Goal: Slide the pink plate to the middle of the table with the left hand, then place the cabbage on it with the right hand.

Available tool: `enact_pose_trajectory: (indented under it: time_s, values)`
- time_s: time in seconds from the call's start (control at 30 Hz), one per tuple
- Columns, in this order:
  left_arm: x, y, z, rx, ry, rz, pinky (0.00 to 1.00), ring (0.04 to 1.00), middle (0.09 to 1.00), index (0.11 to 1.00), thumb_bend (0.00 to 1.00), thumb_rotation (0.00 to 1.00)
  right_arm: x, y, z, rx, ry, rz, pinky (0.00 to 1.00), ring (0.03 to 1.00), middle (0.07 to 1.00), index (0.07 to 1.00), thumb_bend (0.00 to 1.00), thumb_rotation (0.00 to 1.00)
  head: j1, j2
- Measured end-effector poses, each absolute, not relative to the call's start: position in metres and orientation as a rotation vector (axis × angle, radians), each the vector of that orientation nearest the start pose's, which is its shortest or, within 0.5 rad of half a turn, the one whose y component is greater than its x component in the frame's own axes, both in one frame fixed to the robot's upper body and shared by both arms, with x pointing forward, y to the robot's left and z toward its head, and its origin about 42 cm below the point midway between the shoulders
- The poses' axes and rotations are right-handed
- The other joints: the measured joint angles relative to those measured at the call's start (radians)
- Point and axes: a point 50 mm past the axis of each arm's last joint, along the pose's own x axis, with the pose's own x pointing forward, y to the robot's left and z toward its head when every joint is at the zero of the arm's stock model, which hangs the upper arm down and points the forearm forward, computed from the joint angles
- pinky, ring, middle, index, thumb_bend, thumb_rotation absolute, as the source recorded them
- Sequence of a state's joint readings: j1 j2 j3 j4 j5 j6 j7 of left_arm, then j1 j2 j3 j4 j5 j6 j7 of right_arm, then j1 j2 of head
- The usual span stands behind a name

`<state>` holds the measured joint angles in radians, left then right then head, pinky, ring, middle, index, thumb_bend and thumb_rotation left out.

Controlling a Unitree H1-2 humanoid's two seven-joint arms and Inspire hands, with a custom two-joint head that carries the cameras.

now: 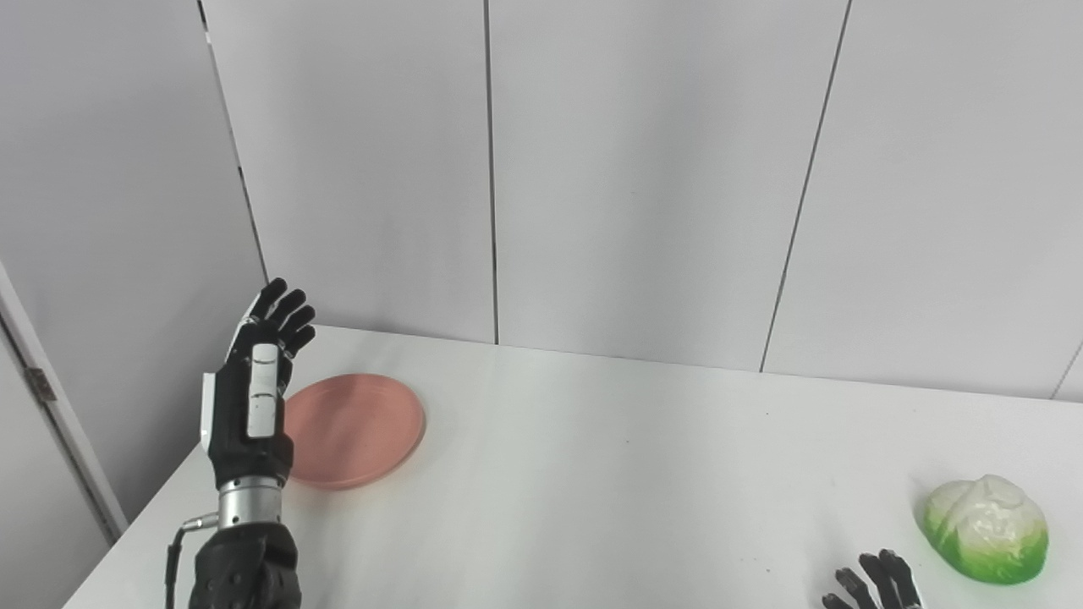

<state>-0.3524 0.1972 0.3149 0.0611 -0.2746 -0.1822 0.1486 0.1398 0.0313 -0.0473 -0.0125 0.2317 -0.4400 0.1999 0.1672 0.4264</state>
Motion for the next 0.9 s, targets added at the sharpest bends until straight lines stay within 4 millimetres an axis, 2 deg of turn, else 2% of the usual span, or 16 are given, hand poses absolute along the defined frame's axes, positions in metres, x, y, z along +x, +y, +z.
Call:
enact_pose_trajectory:
  time_s: [0.17, 0.27, 0.4, 0.57, 0.63, 0.67, 0.77, 0.9]
  values:
    - [0.391, 0.362, 0.231, -0.184, -0.498, 0.382, 0.85, 0.827, 0.811, 0.790, 0.81, 0.82, 0.232, -0.219, 0.095, 0.205, -0.344, 0.044, 0.85, 0.884, 0.938, 0.931, 0.75, 0.86, 0.000, 0.003]
    - [0.414, 0.382, 0.221, -0.207, -0.403, 0.413, 0.83, 0.815, 0.793, 0.792, 0.86, 0.82, 0.232, -0.218, 0.095, 0.212, -0.335, 0.048, 0.85, 0.884, 0.940, 0.931, 0.75, 0.86, -0.003, 0.005]
    - [0.427, 0.396, 0.206, -0.206, -0.314, 0.422, 0.81, 0.804, 0.796, 0.810, 0.87, 0.87, 0.232, -0.218, 0.096, 0.215, -0.323, 0.053, 0.85, 0.881, 0.940, 0.929, 0.75, 0.86, -0.003, 0.008]
    - [0.433, 0.416, 0.187, -0.198, -0.219, 0.451, 0.83, 0.818, 0.794, 0.790, 0.88, 0.89, 0.231, -0.217, 0.096, 0.218, -0.320, 0.054, 0.85, 0.880, 0.940, 0.920, 0.74, 0.85, -0.009, 0.000]
    - [0.435, 0.425, 0.183, -0.205, -0.197, 0.469, 0.84, 0.815, 0.787, 0.776, 0.87, 0.87, 0.231, -0.217, 0.096, 0.219, -0.318, 0.054, 0.84, 0.876, 0.938, 0.915, 0.74, 0.85, -0.006, 0.000]
    - [0.435, 0.428, 0.182, -0.207, -0.198, 0.476, 0.81, 0.791, 0.768, 0.759, 0.87, 0.84, 0.231, -0.218, 0.096, 0.219, -0.318, 0.054, 0.83, 0.872, 0.938, 0.912, 0.75, 0.84, -0.006, 0.000]
    - [0.438, 0.432, 0.176, -0.191, -0.190, 0.494, 0.77, 0.754, 0.737, 0.747, 0.87, 0.81, 0.230, -0.218, 0.096, 0.220, -0.315, 0.053, 0.83, 0.873, 0.939, 0.910, 0.77, 0.83, -0.002, 0.003]
    - [0.441, 0.432, 0.167, -0.185, -0.162, 0.503, 0.78, 0.767, 0.750, 0.761, 0.86, 0.81, 0.231, -0.218, 0.096, 0.223, -0.310, 0.055, 0.82, 0.871, 0.937, 0.903, 0.76, 0.83, -0.005, 0.005]
